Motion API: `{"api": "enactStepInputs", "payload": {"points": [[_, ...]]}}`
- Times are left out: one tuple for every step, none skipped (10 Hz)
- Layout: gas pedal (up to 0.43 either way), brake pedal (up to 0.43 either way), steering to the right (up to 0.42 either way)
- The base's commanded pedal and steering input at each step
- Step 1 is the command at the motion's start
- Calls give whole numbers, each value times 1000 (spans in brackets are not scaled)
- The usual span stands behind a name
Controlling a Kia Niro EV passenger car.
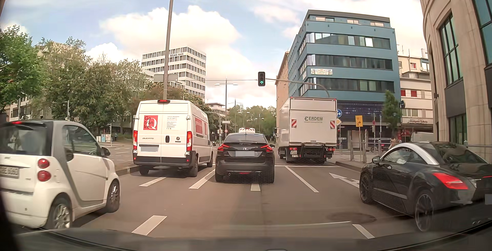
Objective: Follow the waypoints while adhering to traffic rules and regulations
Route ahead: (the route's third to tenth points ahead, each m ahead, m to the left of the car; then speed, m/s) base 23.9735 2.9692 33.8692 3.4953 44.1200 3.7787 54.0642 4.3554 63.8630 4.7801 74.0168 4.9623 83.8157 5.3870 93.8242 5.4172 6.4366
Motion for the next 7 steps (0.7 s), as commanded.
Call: {"api": "enactStepInputs", "payload": {"points": [[0,0,-4],[0,0,-3],[0,0,-2],[0,0,0],[0,0,2],[0,0,2],[0,0,3]]}}
